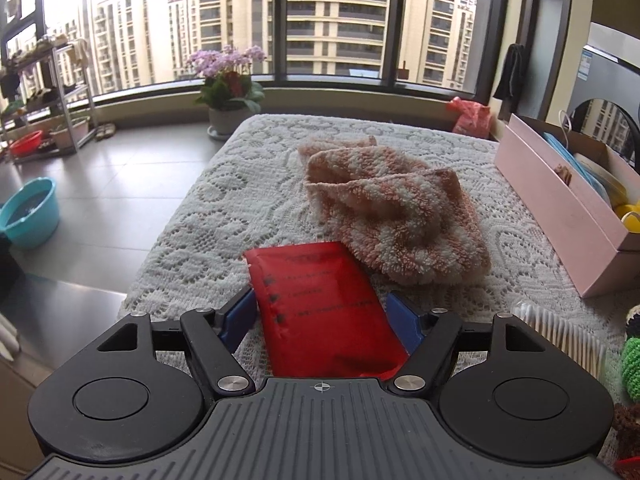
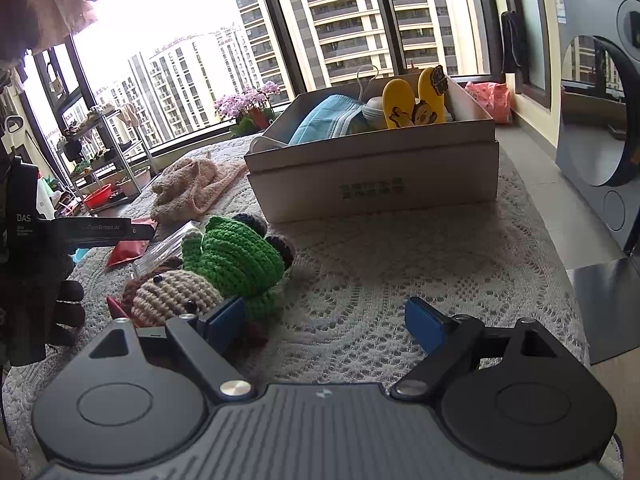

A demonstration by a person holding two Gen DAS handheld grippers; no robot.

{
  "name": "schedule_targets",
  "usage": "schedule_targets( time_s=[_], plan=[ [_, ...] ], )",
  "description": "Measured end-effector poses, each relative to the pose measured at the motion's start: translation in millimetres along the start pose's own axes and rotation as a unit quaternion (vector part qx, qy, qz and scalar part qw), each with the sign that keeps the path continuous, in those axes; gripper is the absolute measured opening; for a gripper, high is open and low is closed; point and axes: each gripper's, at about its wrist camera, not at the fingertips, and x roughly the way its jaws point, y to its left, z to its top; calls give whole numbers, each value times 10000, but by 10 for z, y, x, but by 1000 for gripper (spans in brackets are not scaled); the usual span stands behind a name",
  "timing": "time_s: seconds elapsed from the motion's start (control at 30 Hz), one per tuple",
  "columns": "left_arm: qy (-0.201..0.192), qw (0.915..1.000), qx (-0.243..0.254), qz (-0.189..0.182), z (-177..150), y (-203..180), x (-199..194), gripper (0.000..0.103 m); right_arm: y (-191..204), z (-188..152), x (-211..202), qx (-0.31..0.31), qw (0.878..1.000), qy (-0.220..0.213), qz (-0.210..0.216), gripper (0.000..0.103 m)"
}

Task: Organize soft objects
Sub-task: 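Carry the red pouch toward the box with the left gripper while the right grasps the cotton-swab pack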

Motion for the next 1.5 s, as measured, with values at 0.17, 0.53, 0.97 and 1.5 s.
schedule_targets(
  time_s=[0.17, 0.53, 0.97, 1.5],
  plan=[
    [-62, 9999, 158, 26, -4, -23, 18, 79, 0, 1, -1, 3, 10000, -1, 1, 88],
    [-320, 9968, 206, -707, -357, 179, -601, 64, 34, -8, -55, -108, 9998, -186, 54, 88],
    [-195, 9859, 189, -1652, -887, 188, -1171, 64, 1179, 711, 195, -2553, 9570, 489, 1284, 103],
    [-264, 9793, 76, -2007, -1039, 293, -1314, 64, 1619, 799, 1118, -3131, 9137, 2504, 663, 98]
  ],
)
